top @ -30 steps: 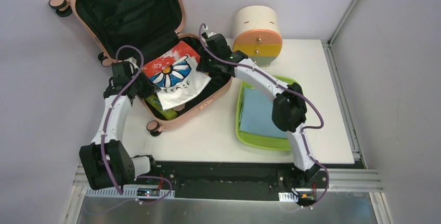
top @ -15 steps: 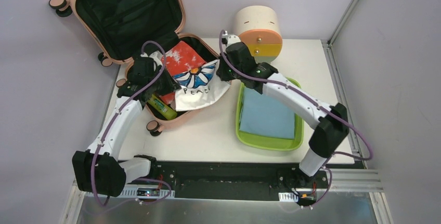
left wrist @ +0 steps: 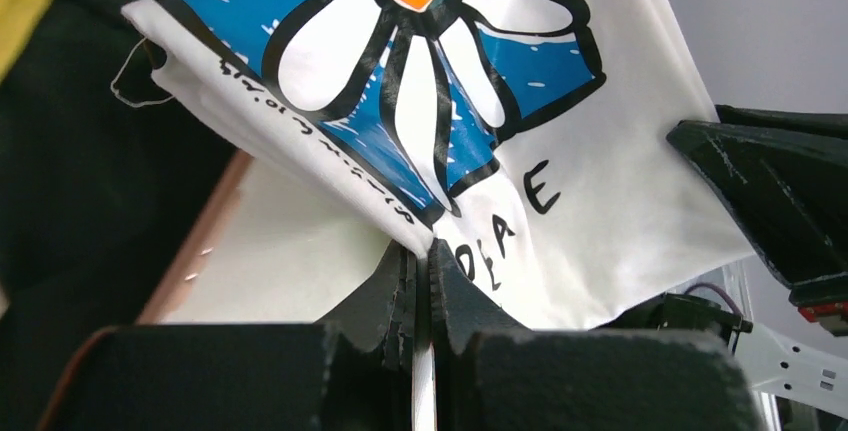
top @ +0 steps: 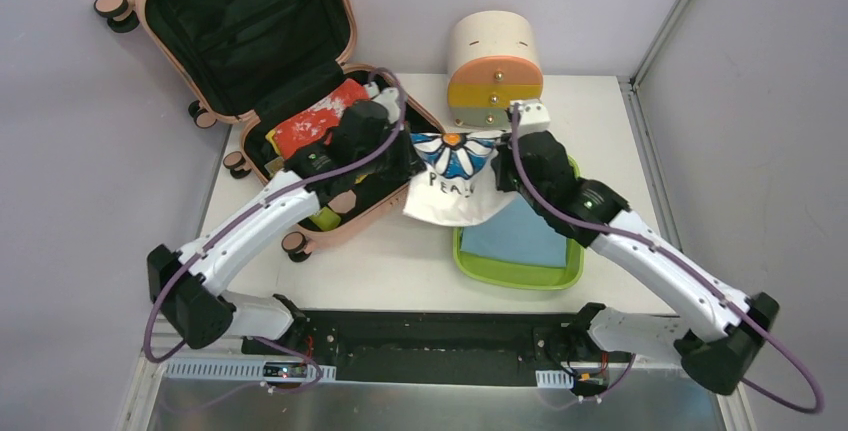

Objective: Open, take out, and arrange the luggage

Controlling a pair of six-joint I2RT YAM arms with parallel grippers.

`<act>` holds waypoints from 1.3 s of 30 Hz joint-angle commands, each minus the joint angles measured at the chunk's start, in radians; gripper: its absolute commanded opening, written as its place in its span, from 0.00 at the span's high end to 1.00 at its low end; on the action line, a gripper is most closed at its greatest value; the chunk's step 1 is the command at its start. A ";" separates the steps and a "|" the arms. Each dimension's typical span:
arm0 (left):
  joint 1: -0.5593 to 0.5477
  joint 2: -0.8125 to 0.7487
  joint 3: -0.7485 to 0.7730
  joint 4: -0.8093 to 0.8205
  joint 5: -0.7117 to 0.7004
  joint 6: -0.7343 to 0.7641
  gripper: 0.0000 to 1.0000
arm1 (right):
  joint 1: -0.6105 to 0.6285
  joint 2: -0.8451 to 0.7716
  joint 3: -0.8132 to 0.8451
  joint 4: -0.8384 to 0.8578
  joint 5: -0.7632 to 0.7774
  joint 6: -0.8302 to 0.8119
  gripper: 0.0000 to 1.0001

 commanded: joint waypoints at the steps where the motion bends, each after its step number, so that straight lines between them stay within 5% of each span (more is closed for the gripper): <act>1: -0.124 0.117 0.122 0.052 -0.093 -0.013 1.00 | -0.010 -0.143 -0.094 -0.007 0.123 -0.047 1.00; 13: -0.238 0.406 0.327 0.146 -0.168 -0.048 1.00 | -0.270 -0.330 -0.298 0.025 0.030 -0.118 1.00; 28: -0.245 0.499 0.137 0.334 -0.147 -0.072 1.00 | -0.454 -0.303 -0.477 0.002 -0.025 0.051 1.00; 35: -0.268 0.525 0.085 0.341 -0.181 -0.054 1.00 | -0.487 -0.237 -0.406 -0.124 0.006 0.180 1.00; 39: -0.269 0.518 0.078 0.340 -0.190 -0.042 1.00 | -0.506 -0.177 -0.349 -0.232 0.017 0.255 0.90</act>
